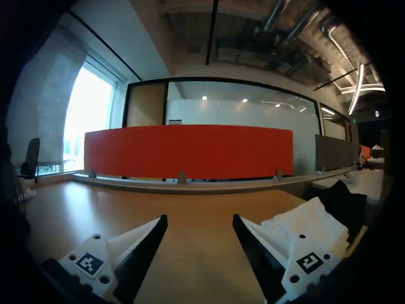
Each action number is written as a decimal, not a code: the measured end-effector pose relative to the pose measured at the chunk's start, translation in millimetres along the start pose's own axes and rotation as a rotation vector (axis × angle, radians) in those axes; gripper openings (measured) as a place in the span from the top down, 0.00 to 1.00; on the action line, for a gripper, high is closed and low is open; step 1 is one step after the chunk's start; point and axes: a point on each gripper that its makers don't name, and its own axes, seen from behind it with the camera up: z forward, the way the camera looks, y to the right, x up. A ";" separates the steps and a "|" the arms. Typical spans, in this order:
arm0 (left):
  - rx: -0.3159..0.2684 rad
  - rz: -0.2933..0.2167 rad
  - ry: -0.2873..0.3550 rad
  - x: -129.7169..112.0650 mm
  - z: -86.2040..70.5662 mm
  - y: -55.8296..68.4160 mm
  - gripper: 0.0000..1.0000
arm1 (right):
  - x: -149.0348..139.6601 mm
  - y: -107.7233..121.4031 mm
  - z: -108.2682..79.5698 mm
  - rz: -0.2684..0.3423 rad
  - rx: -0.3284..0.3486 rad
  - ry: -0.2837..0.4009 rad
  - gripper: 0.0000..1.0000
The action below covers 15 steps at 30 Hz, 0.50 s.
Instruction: Fold towel
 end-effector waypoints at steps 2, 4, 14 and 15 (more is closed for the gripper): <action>0.000 0.000 0.000 -0.1 0.1 0.1 0.04 | -0.2 0.0 0.2 0.000 0.000 0.000 0.00; 0.000 0.000 0.000 -0.2 0.1 0.0 0.04 | -0.2 0.1 0.1 0.000 0.001 0.000 0.00; 0.000 0.000 0.000 -0.5 -0.1 -0.2 0.04 | -1.7 0.3 -0.6 0.000 0.004 0.000 0.00; 0.000 0.000 0.000 -0.6 -0.1 -0.2 0.04 | -2.1 0.3 -0.6 0.000 0.004 0.000 0.00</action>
